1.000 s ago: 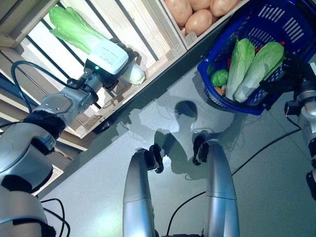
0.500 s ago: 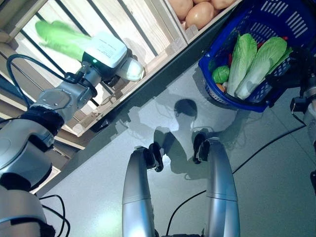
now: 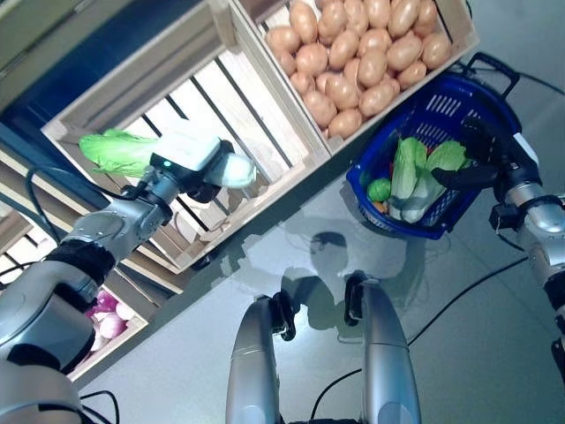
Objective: Put vegetables into the basket
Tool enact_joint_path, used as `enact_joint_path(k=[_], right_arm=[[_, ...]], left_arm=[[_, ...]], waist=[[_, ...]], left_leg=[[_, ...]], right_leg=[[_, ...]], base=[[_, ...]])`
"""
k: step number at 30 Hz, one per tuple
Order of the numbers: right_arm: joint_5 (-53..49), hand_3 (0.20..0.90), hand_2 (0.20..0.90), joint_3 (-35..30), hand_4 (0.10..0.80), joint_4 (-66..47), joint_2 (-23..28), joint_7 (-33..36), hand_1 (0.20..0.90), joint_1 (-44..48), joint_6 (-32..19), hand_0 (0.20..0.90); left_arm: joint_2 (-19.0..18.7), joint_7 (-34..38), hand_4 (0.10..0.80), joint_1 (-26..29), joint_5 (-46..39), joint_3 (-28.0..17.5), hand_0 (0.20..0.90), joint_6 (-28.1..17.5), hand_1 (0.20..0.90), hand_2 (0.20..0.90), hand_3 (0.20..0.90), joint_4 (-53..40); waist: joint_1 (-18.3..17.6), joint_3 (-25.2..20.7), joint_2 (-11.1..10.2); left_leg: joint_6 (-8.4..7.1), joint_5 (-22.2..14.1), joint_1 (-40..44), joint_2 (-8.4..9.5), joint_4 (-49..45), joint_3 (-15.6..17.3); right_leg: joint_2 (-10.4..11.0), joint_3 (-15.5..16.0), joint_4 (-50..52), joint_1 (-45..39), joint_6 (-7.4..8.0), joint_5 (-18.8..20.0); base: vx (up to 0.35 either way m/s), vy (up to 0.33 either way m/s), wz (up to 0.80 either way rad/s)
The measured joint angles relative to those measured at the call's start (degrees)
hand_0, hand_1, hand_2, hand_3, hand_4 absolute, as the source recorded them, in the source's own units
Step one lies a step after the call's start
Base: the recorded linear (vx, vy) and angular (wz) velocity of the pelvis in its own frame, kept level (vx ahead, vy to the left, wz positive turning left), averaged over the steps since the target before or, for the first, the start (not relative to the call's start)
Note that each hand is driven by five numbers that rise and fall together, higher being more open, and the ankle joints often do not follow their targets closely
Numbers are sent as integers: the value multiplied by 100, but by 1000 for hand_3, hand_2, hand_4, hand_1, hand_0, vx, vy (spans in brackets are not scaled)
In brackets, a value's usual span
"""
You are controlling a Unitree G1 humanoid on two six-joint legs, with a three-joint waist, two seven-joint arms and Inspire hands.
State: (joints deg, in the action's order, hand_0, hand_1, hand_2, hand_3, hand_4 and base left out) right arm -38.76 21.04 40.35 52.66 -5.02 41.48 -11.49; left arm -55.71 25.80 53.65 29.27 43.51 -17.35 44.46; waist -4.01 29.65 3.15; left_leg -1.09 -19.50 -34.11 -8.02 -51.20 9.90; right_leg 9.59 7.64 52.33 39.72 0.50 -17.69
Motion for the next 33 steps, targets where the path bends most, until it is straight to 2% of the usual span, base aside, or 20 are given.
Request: enact_joint_path(k=[2,4,7,9,11,13,15,19,23,26,29,33], right_arm=[[11,900,900,-237,800,-286,-61,-31,900,-250,20,900],[13,900,900,-299,800,-410,-153,-60,900,-420,37,900],[15,900,900,-503,800,-618,-466,-208,900,-706,154,900],[16,900,900,-674,800,-760,-657,-391,900,-808,256,900],[15,900,900,-775,800,-948,-916,-550,900,-998,380,900],[17,900,900,-883,800,-1189,-1122,-659,900,-1347,596,900],[28,900,900,-881,800,-1208,-1305,-917,900,-1543,833,900],[82,900,900,-877,800,-1333,-1502,-1569,900,-1650,1219,900],[78,900,900,-550,800,-1855,-1622,-2378,900,-1682,1622,900],[24,900,900,-407,800,-2093,-1756,-2592,900,-1676,1870,900],[-12,900,900,-383,800,-2121,-2011,-2603,900,-1609,2268,900],[-268,900,900,-195,800,-2154,-2207,-2605,900,-1601,2755,900]], left_arm=[[-6,31,400,-292,-103,-612,300,-144,300,300,300,-17],[-27,65,400,-498,-167,-923,300,-240,300,300,300,-15],[-50,146,400,-899,-358,-1435,300,-388,300,300,300,-125],[-21,145,400,-1119,-631,-1653,300,-448,300,300,300,-209],[241,144,400,-1507,-985,-2028,300,-517,300,300,300,-308],[673,117,400,-1900,-1400,-2388,300,-541,300,300,300,-574],[1101,67,400,-2202,-1958,-2496,300,-644,300,300,300,-916],[1960,-276,400,-2645,-2856,-2668,300,-745,300,300,300,-1371],[2267,-724,400,-3127,-3407,-2669,300,-751,300,300,300,-1801],[2650,-1206,400,-3161,-4196,-2662,300,-751,300,300,300,-1869],[2883,-1604,400,-3176,-4774,-2659,300,-752,300,300,300,-1971],[3192,-2160,400,-3372,-5580,-2632,300,-756,300,300,300,-2309]], waist=[[24,-22,-56],[27,-93,-164],[57,-452,-405],[79,-601,-474],[142,-718,-458],[174,-974,-400],[200,-1246,-331],[270,-1591,-306],[319,-1789,-615],[320,-1941,-607],[348,-1993,-688],[365,-2017,-677]], left_leg=[[-47,91,574,55,466,17],[-90,186,1067,126,911,22],[-163,393,1759,180,1692,45],[-183,521,2106,191,2147,104],[-224,766,2753,185,2893,157],[-243,1136,3300,216,3807,156],[-268,1410,3765,198,4515,132],[-263,1490,4102,205,4802,122],[-266,1486,3942,353,4434,107],[-217,1585,4267,357,5053,84],[-196,1597,4353,397,5227,71],[-76,1677,4547,424,5522,-6]], right_leg=[[38,136,-346,-542,6,4],[77,239,-626,-997,12,9],[51,422,-1199,-1612,20,55],[4,509,-1541,-1918,18,131],[-114,634,-2159,-2499,31,322],[-239,765,-2849,-2967,75,551],[-389,907,-3526,-3460,113,759],[-551,1000,-4565,-4178,217,1163],[-449,1006,-5320,-4615,314,1499],[-542,1017,-5363,-4645,330,1507],[-540,1013,-5625,-4803,450,1606],[-547,1006,-5735,-4937,504,1642]], base=[[181,-5,4],[158,0,5],[140,-3,3],[191,-5,-8],[217,-6,-12],[99,-5,10],[27,-9,21],[63,-19,9],[12,-11,2],[29,-2,20],[46,8,13],[32,4,10]])
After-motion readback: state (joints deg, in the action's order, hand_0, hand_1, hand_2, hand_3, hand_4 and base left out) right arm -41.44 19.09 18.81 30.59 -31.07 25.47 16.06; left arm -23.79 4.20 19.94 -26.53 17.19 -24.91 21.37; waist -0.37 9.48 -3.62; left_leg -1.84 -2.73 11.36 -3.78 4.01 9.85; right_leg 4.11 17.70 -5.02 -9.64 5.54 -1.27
